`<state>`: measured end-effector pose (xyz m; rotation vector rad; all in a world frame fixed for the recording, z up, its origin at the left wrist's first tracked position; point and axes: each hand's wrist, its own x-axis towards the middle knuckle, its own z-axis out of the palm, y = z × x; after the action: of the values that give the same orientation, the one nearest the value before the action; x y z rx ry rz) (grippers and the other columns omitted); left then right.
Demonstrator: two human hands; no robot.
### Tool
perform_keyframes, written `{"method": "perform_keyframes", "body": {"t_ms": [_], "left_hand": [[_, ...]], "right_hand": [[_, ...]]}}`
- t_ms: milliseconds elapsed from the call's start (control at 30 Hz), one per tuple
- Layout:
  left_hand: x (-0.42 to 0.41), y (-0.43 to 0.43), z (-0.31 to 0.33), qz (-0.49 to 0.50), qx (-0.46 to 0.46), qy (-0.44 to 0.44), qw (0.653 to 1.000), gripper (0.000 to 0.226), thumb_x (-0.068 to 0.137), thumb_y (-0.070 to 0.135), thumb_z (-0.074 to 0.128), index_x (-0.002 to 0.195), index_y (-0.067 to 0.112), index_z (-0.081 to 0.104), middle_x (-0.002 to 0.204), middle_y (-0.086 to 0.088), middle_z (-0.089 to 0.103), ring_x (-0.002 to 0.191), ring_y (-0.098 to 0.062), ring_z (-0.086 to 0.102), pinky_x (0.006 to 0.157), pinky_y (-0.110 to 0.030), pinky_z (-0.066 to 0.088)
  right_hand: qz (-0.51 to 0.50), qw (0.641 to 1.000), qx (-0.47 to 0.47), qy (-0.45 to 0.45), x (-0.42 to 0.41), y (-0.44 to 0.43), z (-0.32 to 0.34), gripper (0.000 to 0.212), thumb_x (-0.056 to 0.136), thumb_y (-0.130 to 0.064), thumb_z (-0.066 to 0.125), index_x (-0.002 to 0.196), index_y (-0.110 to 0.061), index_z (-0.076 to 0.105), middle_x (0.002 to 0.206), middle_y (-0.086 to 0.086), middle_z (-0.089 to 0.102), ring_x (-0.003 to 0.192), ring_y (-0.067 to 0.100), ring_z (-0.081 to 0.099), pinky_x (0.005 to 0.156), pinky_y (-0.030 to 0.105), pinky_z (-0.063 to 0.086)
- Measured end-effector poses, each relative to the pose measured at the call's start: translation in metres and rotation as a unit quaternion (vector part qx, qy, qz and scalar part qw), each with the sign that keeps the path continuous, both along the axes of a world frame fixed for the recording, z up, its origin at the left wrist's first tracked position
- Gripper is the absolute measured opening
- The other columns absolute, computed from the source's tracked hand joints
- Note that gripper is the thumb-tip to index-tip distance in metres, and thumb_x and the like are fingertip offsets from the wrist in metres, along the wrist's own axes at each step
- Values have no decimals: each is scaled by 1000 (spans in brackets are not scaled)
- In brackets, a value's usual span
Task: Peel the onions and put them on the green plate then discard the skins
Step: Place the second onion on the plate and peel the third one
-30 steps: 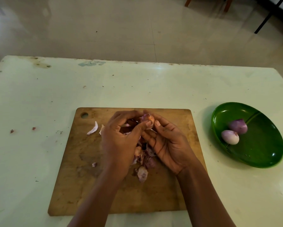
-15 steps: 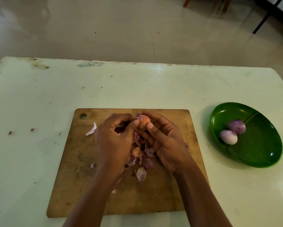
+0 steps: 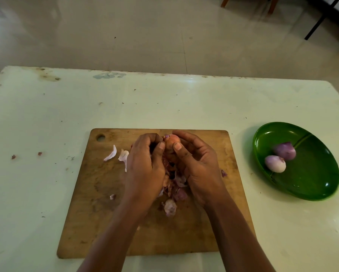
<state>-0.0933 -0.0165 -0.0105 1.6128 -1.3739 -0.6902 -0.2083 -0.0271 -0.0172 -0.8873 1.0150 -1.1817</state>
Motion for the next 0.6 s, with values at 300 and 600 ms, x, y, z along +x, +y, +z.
{"method": "perform_keyframes", "body": {"t_ms": [300,600], "left_hand": [[-6,1,-7,-69,-82,-60,992,10,91,13,42,91,10,51,86,0,53,75,-8,46,68,-13,39],[-10,6,-3,-58,-144,-26,988,12,88,18,55,96,10,59,86,1,63,79,-8,58,67,-12,47]], "right_hand": [[-53,994,41,-92,1,-2,0,37,81,-25,61,113,-7,65,110,10,71,105,25,67,82,32,57],[-159,933,131,-295,-9,-6,9,30,75,-15,60,99,1,62,92,14,74,84,23,73,73,31,60]]}}
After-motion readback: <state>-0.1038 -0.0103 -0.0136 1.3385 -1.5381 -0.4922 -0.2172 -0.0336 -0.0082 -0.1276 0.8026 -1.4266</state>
